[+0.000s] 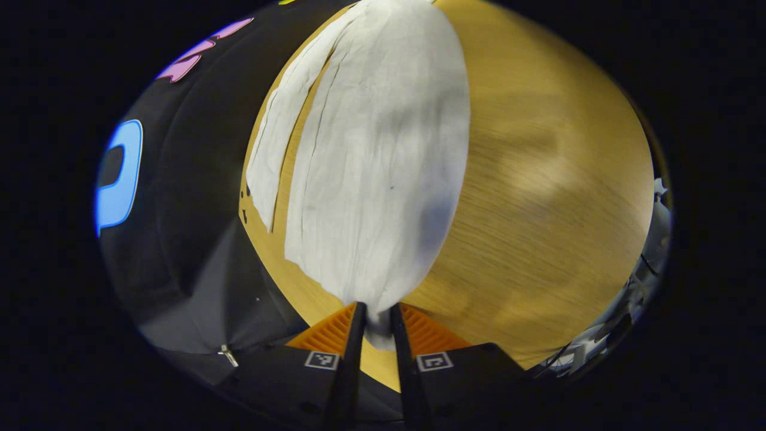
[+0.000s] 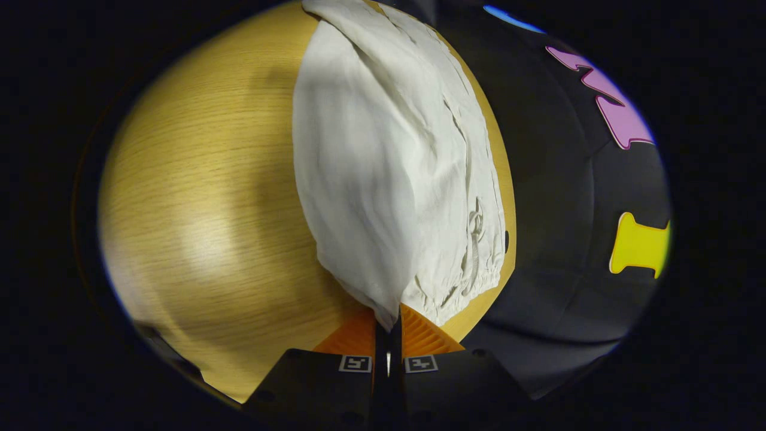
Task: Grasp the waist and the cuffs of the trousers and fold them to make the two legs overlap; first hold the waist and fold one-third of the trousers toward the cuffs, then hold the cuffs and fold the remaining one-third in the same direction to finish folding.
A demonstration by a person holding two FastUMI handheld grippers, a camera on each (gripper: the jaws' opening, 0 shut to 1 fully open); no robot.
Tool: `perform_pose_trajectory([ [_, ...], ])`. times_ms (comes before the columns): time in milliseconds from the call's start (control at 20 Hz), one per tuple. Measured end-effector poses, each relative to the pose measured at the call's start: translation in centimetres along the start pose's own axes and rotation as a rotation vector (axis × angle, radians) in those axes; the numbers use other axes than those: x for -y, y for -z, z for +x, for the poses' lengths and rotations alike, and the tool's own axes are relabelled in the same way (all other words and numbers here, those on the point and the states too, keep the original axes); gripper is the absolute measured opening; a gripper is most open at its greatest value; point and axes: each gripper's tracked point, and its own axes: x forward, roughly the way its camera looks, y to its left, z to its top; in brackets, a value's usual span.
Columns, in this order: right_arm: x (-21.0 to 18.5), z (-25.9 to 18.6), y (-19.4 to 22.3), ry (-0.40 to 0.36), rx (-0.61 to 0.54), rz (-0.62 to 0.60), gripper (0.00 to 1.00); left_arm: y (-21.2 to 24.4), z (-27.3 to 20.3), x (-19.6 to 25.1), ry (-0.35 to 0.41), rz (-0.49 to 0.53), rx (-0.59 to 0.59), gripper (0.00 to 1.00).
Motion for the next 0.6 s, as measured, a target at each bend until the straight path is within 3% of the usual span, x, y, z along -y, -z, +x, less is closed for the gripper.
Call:
perform_pose_trajectory([
  [50,-0.1,-0.1,0.0,0.006,0.000,-0.009,0.05,-0.4,0.2,-0.2,0.001,0.009,-0.001,0.20],
  [150,0.0,0.0,0.1,0.011,-0.003,-0.018,0.05,-0.4,0.3,-0.2,-0.019,0.036,-0.004,0.07],
  [550,0.2,0.2,0.5,0.003,-0.015,0.003,0.05,-0.4,0.2,-0.9,-0.058,-0.037,-0.030,0.02],
  [600,0.4,0.1,0.6,0.009,-0.017,0.008,0.05,-0.4,0.0,-1.3,-0.081,-0.054,-0.031,0.06],
])
